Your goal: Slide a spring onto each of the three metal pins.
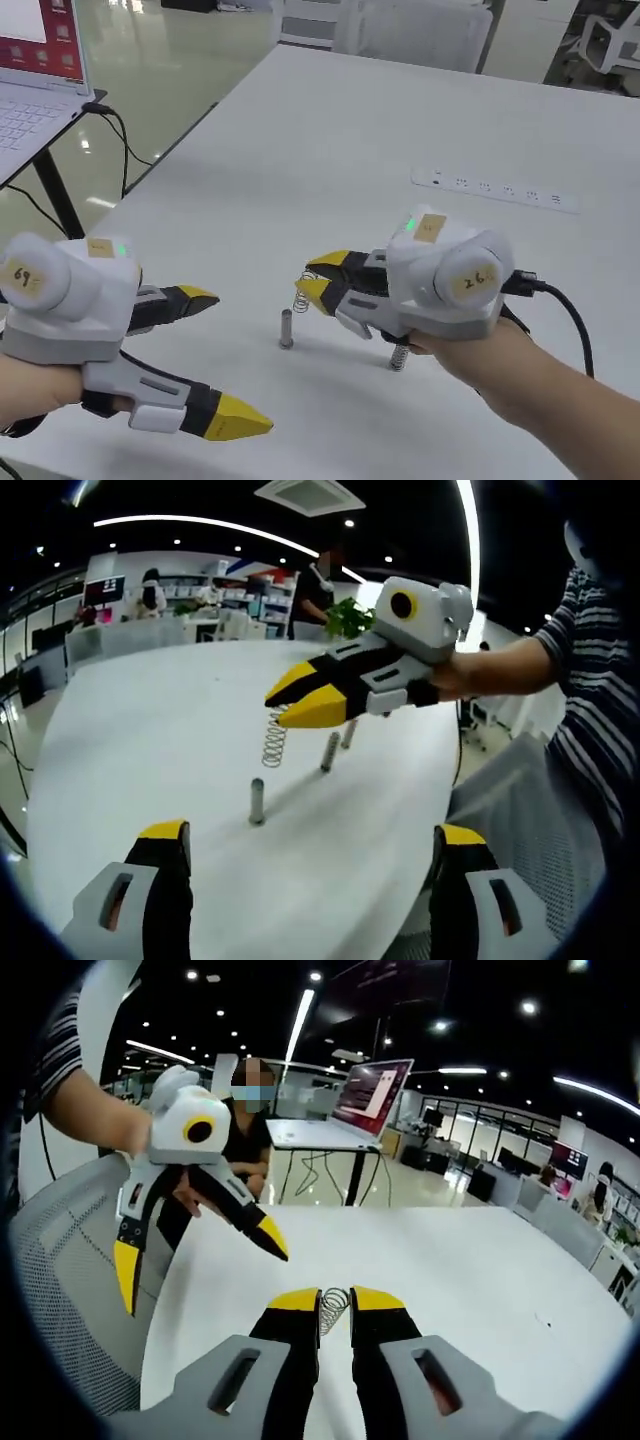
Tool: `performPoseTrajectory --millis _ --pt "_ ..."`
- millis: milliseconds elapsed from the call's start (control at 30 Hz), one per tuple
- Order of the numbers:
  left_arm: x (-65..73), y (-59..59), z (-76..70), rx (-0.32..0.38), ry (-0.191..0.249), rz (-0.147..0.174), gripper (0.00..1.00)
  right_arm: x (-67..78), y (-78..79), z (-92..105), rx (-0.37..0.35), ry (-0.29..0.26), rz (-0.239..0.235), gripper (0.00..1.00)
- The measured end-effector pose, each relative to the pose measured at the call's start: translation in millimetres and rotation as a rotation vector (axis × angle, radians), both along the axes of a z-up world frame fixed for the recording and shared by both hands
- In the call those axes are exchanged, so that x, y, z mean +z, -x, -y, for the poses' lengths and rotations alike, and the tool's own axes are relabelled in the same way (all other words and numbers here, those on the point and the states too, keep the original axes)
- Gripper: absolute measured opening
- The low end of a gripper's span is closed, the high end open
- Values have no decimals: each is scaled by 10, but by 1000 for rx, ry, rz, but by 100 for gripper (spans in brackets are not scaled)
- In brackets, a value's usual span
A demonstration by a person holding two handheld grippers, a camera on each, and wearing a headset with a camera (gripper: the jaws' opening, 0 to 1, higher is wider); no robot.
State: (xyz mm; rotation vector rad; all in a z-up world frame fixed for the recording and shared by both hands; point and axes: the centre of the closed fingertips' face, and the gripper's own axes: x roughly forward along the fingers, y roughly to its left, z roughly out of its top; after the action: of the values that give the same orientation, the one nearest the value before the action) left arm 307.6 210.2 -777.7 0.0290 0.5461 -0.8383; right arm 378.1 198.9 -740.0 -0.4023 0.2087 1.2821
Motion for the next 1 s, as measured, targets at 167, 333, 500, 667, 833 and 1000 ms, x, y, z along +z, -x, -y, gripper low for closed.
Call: performPoseTrajectory --millis 167,333,500,667,833,1000 --pt "1 -5 -8 3 1 -1 98 -10 17 -60 12 4 -3 8" --pt "-7 -9 -17 5 -1 -4 98 -43 31 -116 26 17 1 8" --pt "-5 -7 -28 6 0 -5 98 -91 27 -141 27 26 -9 8" --pt "-5 -11 -59 13 -2 -4 98 -179 35 -154 35 48 -9 8" --pt "-11 -3 -56 13 -3 -7 98 -316 68 -179 49 84 -10 8" --pt "-15 6 -47 16 2 -10 97 -486 99 -190 59 129 -15 8"
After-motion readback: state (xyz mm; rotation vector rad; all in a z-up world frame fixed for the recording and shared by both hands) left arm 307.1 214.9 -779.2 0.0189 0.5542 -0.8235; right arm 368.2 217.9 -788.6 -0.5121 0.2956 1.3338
